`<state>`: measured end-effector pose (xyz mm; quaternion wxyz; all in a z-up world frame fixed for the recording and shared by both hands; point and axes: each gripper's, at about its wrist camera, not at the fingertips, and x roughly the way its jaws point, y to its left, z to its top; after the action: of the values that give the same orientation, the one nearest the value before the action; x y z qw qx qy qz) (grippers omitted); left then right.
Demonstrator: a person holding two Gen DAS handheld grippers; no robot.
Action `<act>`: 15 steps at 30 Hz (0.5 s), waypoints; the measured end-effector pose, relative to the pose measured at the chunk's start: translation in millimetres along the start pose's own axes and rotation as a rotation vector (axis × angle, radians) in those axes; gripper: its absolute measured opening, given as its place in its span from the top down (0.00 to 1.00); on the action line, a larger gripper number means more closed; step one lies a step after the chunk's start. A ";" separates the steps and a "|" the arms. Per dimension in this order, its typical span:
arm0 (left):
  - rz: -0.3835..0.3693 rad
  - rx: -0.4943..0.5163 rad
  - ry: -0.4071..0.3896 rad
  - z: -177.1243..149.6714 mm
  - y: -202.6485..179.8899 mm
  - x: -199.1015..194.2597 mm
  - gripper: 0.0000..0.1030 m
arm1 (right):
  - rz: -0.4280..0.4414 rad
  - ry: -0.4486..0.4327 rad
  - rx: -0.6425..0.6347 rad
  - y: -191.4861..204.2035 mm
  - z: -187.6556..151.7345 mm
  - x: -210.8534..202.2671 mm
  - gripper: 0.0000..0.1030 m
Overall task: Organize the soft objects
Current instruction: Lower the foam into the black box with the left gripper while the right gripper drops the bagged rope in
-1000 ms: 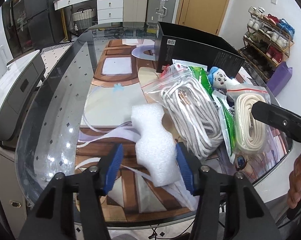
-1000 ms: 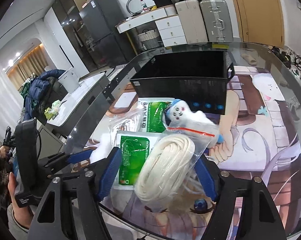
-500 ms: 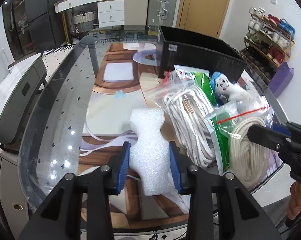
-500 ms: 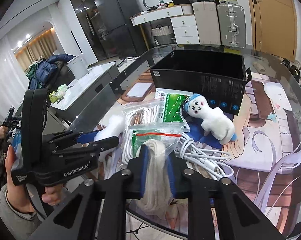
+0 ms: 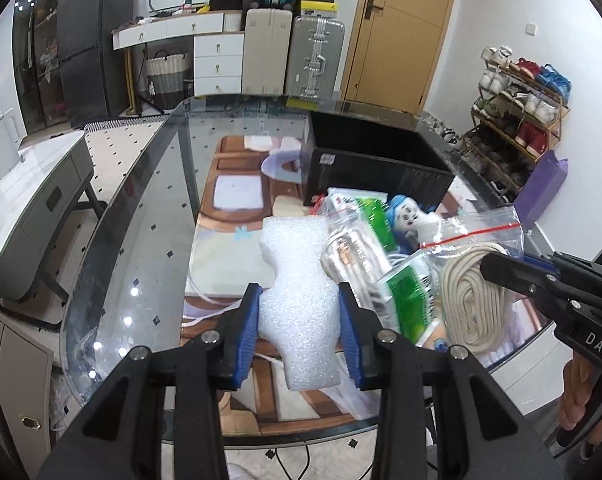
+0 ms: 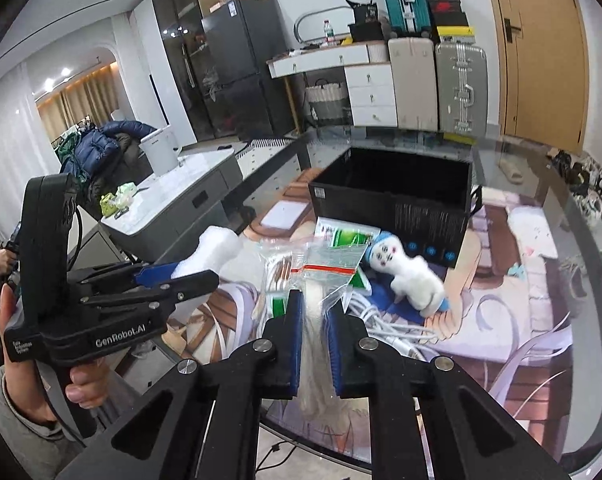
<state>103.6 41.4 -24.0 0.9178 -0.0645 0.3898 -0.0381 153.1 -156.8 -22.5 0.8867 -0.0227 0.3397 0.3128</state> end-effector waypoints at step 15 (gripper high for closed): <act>-0.048 0.080 -0.128 71.4 -26.6 -6.1 0.66 | -0.092 -0.183 -0.038 -13.6 83.1 -44.3 0.89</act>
<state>150.3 22.2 33.4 0.9416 -0.0397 0.3267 -0.0716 184.4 -170.6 66.3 0.9269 -0.0263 0.2499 0.2789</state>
